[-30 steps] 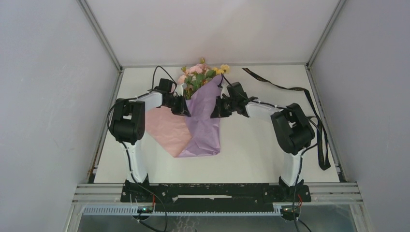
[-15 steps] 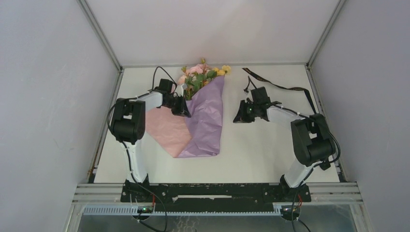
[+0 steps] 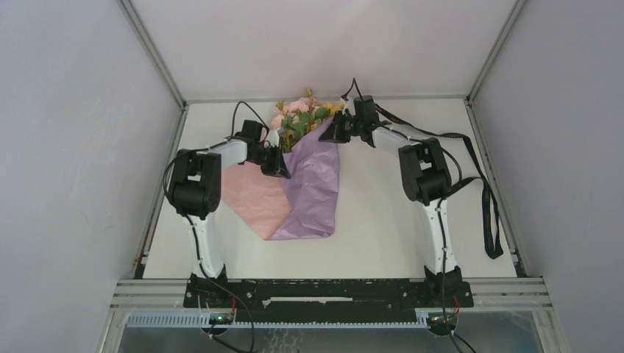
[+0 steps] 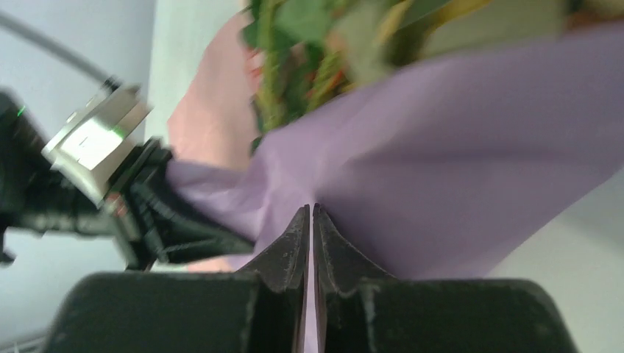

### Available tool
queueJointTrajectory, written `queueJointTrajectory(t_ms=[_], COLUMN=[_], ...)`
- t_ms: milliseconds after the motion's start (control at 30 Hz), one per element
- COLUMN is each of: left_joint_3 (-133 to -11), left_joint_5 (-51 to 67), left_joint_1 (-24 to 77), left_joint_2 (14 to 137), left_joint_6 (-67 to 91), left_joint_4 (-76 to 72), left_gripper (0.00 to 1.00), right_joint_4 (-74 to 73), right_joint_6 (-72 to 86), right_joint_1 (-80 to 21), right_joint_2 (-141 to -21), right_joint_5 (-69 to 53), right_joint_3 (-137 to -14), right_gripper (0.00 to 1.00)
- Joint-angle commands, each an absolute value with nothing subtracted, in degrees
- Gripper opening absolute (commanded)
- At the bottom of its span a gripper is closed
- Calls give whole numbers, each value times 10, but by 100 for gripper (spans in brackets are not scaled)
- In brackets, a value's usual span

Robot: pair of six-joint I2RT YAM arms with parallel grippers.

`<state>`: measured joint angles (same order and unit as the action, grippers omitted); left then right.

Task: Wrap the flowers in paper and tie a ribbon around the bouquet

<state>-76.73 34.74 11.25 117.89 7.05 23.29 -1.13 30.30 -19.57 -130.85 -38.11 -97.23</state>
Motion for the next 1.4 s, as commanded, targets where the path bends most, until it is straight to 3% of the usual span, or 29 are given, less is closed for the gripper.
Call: queueJointTrajectory(t_ms=[0,200,333,433,600,733,900,1200,1367], left_joint_3=[-775,-782,-783,-783,-781,-782,-786,-785,-785], left_joint_5=[345,345,345,340,339,335,331,329,326], left_joint_1=[116,115,115,116,115,116,115,116,115], left_joint_2=[1189,1193,1194,1193,1192,1191,1195,1196,1195], left_joint_6=[62,61,60,60,62,64,67,68,66], left_joint_4=[241,250,252,251,249,247,252,254,254], left_gripper=[0,0,0,0,0,0,0,0,0], right_joint_4=[-46,-144,-193,-209,-100,-24,-6,-48,-132], right_joint_6=[335,320,293,252,220,246,297,321,312], right_joint_1=[-149,-111,-89,-88,-127,-167,-175,-118,-93], right_joint_2=[-1382,-1467,-1464,-1399,-1241,-1216,-1287,-1346,-1367], right_joint_5=[-350,-263,-235,-232,-294,-347,-352,-245,-223], right_joint_3=[-1097,-1269,-1322,-1287,-1024,-896,-908,-986,-1061], right_gripper=[11,11,10,11,13,13,11,9,9])
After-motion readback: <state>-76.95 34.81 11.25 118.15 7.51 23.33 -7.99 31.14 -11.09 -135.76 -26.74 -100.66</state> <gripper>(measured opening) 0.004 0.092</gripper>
